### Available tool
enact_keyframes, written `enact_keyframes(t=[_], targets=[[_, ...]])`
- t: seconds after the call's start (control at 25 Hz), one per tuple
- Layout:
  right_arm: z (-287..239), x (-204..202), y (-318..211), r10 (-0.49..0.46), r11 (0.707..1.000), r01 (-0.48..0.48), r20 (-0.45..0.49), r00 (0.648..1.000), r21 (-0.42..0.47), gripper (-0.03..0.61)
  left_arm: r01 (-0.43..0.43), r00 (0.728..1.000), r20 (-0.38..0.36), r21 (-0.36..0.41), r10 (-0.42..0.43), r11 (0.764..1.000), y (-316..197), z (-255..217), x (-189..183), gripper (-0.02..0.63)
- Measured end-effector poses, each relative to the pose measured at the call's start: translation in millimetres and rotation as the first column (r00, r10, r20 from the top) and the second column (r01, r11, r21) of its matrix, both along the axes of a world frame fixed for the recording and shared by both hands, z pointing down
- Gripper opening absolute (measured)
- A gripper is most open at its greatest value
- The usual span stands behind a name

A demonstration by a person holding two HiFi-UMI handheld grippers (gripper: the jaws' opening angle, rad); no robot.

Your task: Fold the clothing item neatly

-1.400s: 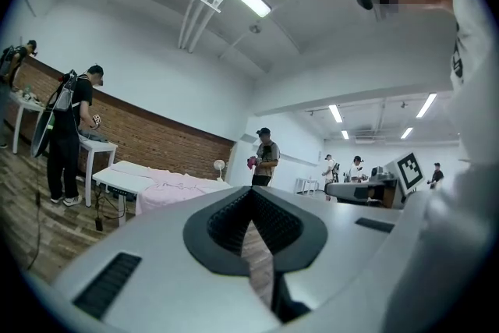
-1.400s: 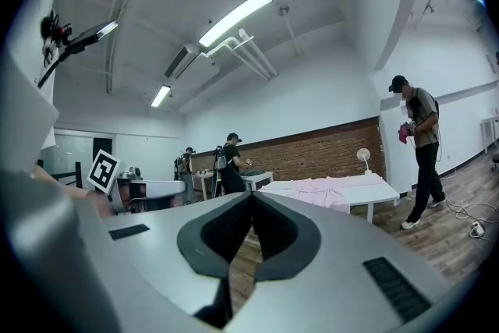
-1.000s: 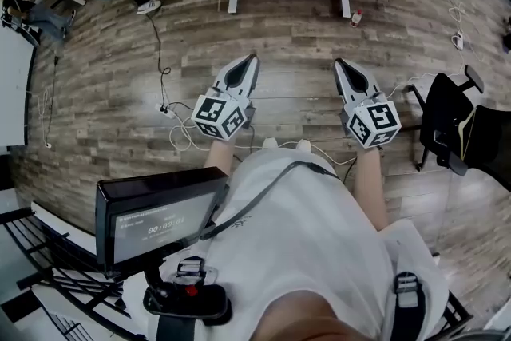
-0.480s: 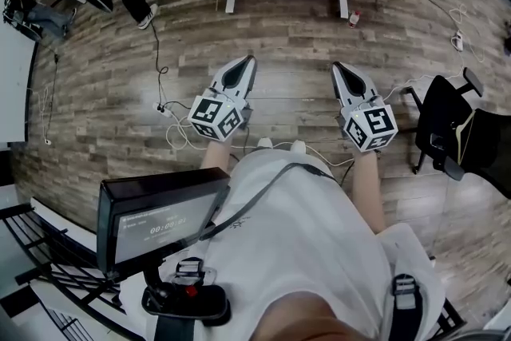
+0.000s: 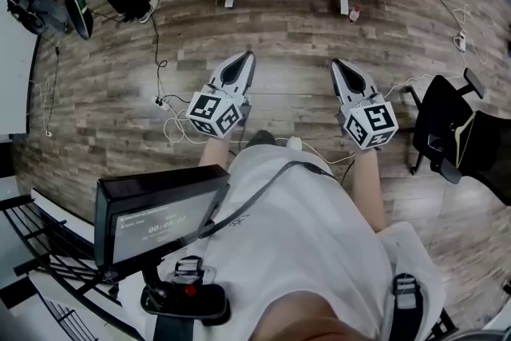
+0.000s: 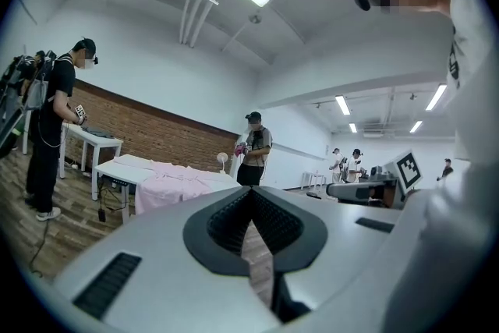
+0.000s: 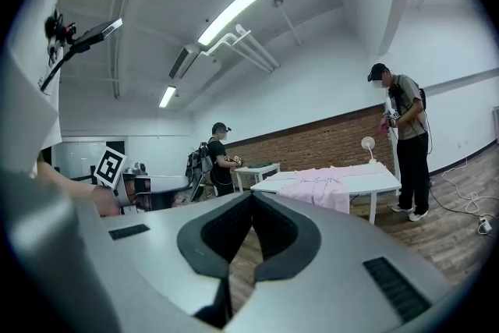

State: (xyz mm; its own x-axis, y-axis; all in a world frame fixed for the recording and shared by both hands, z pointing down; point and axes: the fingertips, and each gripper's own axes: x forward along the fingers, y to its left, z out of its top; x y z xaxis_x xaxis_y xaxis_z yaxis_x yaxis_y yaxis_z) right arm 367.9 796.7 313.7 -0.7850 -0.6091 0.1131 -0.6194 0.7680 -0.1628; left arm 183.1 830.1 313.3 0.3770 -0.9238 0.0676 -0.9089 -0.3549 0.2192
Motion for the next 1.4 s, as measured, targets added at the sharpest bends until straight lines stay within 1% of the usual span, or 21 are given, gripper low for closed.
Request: enact_keyframes(t=[0.24,0.4,0.76,1.08,1.4], targets=[[-4,5,-5,-0.022,1.0,0.022,0.01,1.0,0.003,0.003,0.005,1.0,0.006,-0.005,-0.005,1.0,-5,-6,9,0.002],[0,10,-12,-0.019,1.0,0.02,0.022,1.0,-0.008,0.003,0.004,1.0,0.017,-0.003,-0.004,1.0,-11,-8,13,0.002],[4,-2,-31,-0.013,1.0,0.013,0.02,1.0,-0.01,0.003,0.006,1.0,0.026,-0.006,-0.005,1.0,-32,-6,-1,0.002],[12,-30,-67,0.001,1.0,-0.001,-0.003,1.0,-0.016,0.003,-0.014,1.0,0.004,-0.007,0.015,1.0,-74,4,-30,0.002],[10,-73,-125,0.033,0.999,-0.034,-0.028,0.999,-0.022,0.003,-0.051,0.999,-0.007,-0.029,0.051,0.998,-140,8,-73,0.002]])
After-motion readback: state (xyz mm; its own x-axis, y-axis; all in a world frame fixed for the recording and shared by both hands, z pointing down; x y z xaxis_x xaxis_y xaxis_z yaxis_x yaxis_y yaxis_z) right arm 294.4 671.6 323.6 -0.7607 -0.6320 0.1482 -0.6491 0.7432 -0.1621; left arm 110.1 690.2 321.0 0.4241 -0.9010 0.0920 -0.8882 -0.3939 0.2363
